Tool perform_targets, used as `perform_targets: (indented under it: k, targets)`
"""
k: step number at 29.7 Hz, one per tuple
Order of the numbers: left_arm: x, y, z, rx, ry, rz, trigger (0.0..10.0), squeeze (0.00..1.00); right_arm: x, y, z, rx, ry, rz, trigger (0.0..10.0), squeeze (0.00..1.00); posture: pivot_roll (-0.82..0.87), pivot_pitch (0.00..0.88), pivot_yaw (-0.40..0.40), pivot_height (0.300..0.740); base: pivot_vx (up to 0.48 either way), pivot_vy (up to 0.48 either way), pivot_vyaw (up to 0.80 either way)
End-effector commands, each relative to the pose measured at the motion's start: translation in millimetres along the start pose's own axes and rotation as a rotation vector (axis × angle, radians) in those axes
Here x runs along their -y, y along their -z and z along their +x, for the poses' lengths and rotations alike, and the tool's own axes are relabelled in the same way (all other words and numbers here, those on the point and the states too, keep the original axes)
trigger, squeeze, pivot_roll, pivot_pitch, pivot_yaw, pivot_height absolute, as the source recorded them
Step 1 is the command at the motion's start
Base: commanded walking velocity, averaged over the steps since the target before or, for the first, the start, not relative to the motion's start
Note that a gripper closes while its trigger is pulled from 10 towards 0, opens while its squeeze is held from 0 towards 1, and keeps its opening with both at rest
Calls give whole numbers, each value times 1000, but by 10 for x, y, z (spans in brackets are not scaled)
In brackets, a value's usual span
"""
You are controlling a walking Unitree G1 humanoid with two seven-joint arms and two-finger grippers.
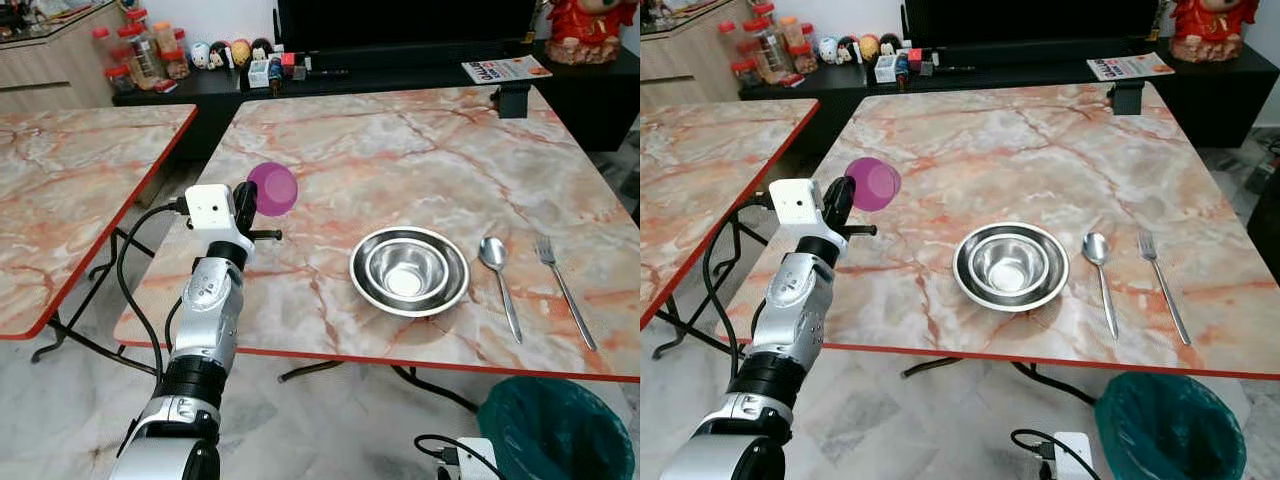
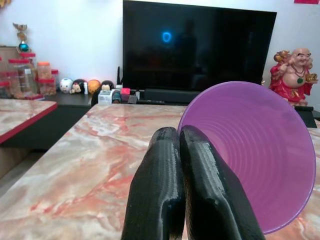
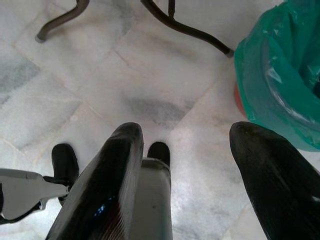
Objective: Setting the table
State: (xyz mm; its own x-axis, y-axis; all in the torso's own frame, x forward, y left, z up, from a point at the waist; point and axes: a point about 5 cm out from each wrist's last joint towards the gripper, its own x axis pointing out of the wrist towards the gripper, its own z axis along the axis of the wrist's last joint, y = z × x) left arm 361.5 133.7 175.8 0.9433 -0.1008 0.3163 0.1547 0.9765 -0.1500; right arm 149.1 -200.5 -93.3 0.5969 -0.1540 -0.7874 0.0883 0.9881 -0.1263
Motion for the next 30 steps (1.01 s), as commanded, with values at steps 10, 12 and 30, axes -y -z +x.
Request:
perform_targets:
  k: [10, 12, 30]
  targets:
    - [-2, -64, 23, 12, 17, 2, 10000, 0, -65, -25, 7, 4, -10, -4, 10000, 0, -50, 2, 124, 740, 258, 0, 0]
    - [-3, -65, 24, 12, 18, 2, 10000, 0, -68, -26, 8, 3, -10, -5, 10000, 0, -50, 2, 124, 740, 261, 0, 0]
    - [-32, -89, 37, 7, 16, 7, 10000, 0, -143, -51, 16, -2, -16, 4, 10000, 0, -39, 29, 132, 740, 262, 0, 0]
